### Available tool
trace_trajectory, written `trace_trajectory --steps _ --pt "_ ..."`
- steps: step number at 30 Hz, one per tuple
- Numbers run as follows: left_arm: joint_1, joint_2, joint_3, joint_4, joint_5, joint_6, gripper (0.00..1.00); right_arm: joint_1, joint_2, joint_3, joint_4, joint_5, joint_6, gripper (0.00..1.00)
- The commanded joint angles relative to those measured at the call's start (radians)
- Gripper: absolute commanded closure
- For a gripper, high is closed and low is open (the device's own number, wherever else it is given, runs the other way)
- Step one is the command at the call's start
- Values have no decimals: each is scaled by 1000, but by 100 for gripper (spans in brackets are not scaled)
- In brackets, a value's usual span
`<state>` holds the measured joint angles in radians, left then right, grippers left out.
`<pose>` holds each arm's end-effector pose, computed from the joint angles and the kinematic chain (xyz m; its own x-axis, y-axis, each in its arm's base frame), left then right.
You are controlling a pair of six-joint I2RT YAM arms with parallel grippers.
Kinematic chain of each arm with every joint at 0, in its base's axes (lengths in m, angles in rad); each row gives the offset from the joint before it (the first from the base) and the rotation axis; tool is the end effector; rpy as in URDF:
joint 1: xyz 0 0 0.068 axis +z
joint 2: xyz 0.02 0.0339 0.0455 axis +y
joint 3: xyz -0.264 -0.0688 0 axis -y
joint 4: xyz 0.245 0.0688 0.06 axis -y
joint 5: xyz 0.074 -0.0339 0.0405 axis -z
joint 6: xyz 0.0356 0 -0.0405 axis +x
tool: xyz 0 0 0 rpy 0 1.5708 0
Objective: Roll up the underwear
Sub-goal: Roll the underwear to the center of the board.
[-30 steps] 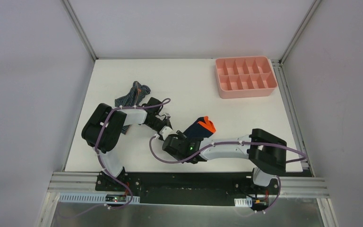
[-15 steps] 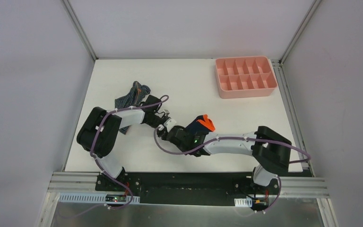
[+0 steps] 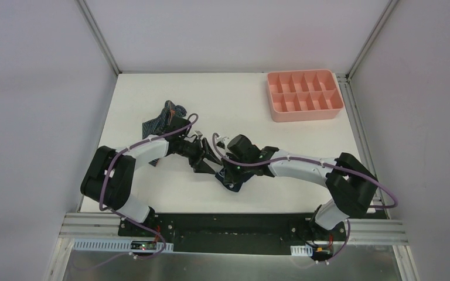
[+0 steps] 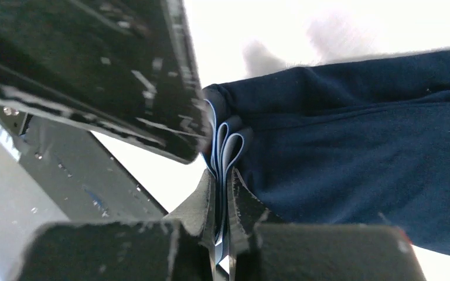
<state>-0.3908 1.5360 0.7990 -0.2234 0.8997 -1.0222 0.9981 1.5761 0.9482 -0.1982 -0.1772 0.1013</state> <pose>0.2554 -0.1354 0.1783 -0.9514 -0.1819 0.2486 -0.3065 0.4770 -0.8237 0.1729 0.2798 0.2019 -0.4866 -0.5710 -0.6612 -0.8472 0.4933 0.1975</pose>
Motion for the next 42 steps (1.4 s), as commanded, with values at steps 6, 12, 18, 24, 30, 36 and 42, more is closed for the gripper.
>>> trace_trajectory --steps 6,12,18,24,30,36,42 --pt "2 -77 -72 -16 -27 -37 67 -95 25 -73 113 -297 153 100" --pt "-39 -50 -61 -14 3 -23 96 -144 76 -93 145 -388 187 100" --pt "-92 40 -47 27 -3 -35 100 -183 109 -103 166 -447 200 100" --pt "-108 152 -36 97 -23 -39 100 -207 130 -97 167 -472 203 100" --pt "-108 215 14 141 -30 -47 100 -209 122 -86 135 -446 188 100" --pt "-108 293 18 137 -12 -45 100 -211 57 -83 104 -376 212 57" --pt "-108 340 -13 138 -10 -31 100 -180 -127 -44 -60 -171 191 38"
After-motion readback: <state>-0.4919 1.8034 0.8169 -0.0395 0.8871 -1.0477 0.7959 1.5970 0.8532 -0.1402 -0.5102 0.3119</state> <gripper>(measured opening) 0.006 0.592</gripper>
